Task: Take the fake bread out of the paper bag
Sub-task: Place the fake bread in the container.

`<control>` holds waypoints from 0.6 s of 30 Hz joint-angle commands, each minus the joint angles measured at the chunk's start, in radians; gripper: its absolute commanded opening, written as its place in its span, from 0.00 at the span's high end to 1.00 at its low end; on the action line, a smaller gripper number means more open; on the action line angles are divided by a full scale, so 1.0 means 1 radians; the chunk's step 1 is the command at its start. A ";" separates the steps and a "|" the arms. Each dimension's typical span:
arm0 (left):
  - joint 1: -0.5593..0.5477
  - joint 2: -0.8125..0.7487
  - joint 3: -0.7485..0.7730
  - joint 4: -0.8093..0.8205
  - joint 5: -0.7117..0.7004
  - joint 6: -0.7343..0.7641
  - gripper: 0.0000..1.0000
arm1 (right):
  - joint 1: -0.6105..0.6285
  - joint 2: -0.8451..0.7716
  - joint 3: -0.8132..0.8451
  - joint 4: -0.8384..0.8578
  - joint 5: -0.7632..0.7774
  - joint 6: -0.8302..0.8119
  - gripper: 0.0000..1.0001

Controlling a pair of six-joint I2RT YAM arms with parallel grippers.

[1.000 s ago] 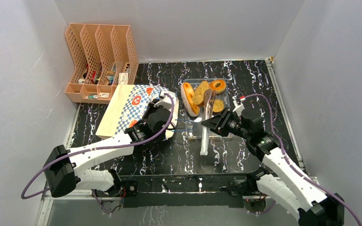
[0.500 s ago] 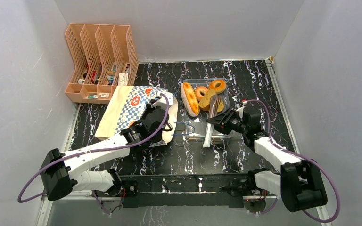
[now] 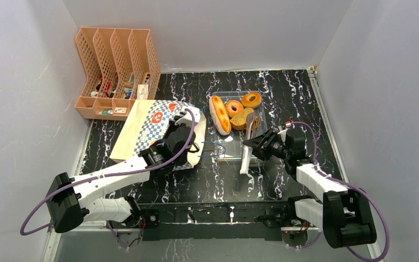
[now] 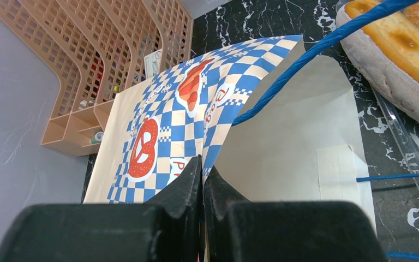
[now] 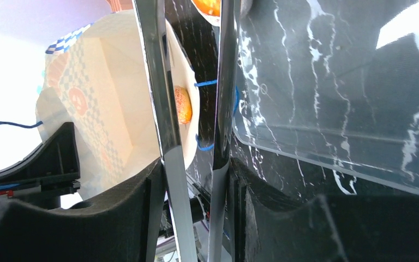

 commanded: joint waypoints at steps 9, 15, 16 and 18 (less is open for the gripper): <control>0.005 -0.066 0.015 -0.067 0.007 -0.052 1.00 | -0.027 -0.168 -0.026 -0.101 -0.011 -0.056 0.60; -0.007 -0.081 0.016 -0.085 0.012 -0.059 1.00 | -0.030 -0.234 -0.032 -0.169 -0.003 -0.070 0.59; -0.010 -0.082 0.017 -0.089 0.013 -0.058 1.00 | -0.030 -0.246 -0.033 -0.180 0.001 -0.074 0.59; -0.015 -0.083 0.021 -0.095 0.014 -0.058 1.00 | -0.032 -0.263 -0.038 -0.202 0.007 -0.079 0.59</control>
